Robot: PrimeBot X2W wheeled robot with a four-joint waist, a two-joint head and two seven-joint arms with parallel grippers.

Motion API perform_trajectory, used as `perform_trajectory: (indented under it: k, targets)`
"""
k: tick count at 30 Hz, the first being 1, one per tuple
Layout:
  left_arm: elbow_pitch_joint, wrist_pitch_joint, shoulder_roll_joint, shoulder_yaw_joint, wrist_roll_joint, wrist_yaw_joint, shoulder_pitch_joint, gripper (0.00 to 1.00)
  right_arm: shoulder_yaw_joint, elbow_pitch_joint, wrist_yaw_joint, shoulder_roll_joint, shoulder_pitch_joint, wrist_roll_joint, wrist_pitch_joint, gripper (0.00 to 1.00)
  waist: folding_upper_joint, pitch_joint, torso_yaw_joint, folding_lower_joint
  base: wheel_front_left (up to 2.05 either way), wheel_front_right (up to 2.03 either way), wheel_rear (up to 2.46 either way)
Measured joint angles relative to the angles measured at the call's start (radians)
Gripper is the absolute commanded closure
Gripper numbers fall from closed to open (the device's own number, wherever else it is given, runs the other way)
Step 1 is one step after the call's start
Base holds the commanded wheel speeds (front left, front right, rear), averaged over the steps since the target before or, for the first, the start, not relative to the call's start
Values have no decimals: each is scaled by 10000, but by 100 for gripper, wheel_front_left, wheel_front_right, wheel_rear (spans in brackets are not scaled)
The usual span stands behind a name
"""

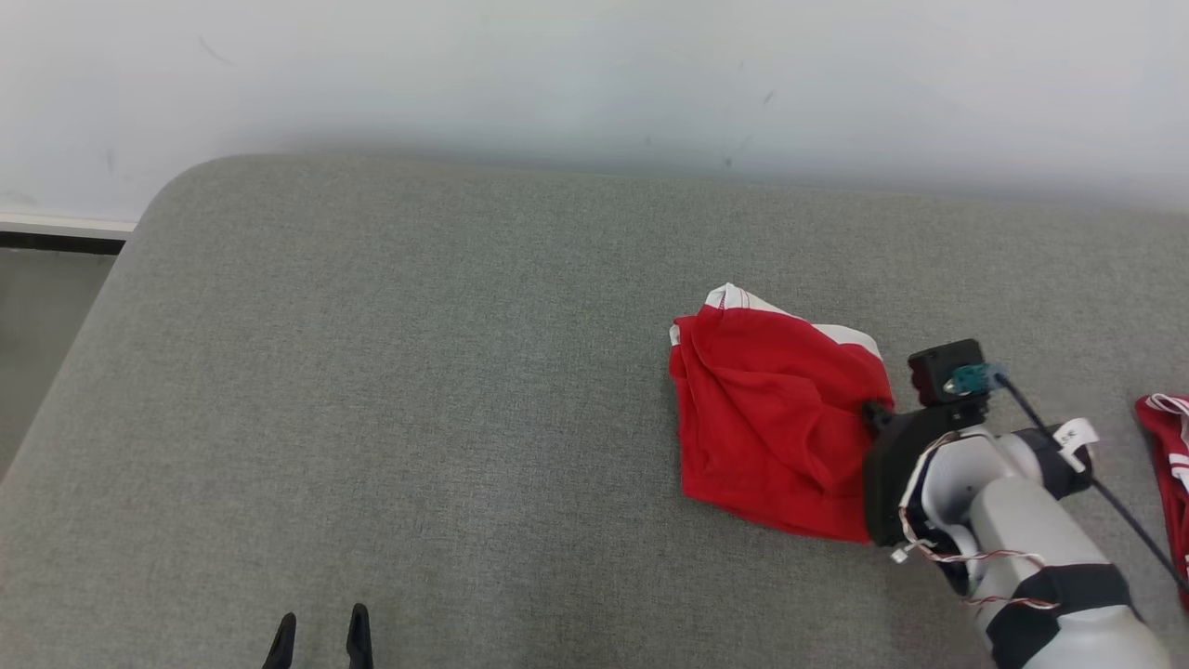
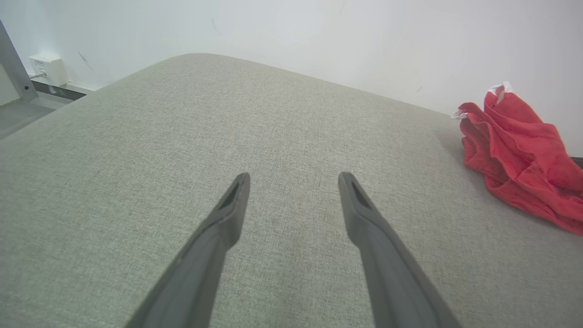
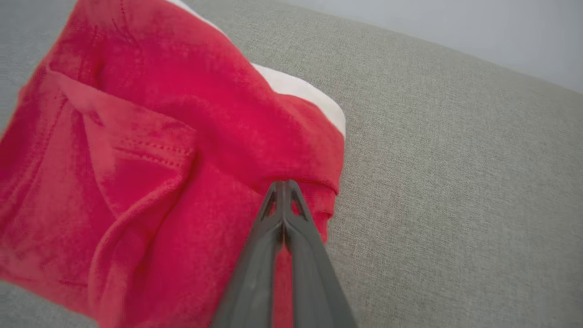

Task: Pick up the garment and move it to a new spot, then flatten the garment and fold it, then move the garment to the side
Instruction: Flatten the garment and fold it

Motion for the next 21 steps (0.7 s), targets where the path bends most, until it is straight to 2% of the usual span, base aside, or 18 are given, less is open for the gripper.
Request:
perform_trajectory:
  k: [9, 14, 17, 18, 21]
  targets:
    - [17, 0, 0, 52, 65, -69, 10, 0, 1026, 483, 0, 802, -68, -399, -729, 100, -1, -88, 62, 0, 0, 0, 0]
    - [61, 0, 0, 40, 81, -75, 50, 0, 2192, 430, 0, 1413, -70, 182, -874, 100, -1, -214, 137, 0, 0, 0, 0]
    - [73, 0, -2, 52, 90, -79, 77, 0, 2708, 280, 0, 1488, -63, 535, -861, 100, -1, -276, 154, 0, 0, 0, 0]
    - [73, 0, -2, 71, 115, -79, 117, 0, 3193, 31, 0, 1553, -46, 984, -851, 100, -1, -346, 157, -1, 0, 0, 0]
    - [69, 0, 0, 128, 115, -71, 193, 0, 3712, -464, 0, 1641, -27, 1592, -863, 100, -1, -446, 127, -1, 0, 0, 0]
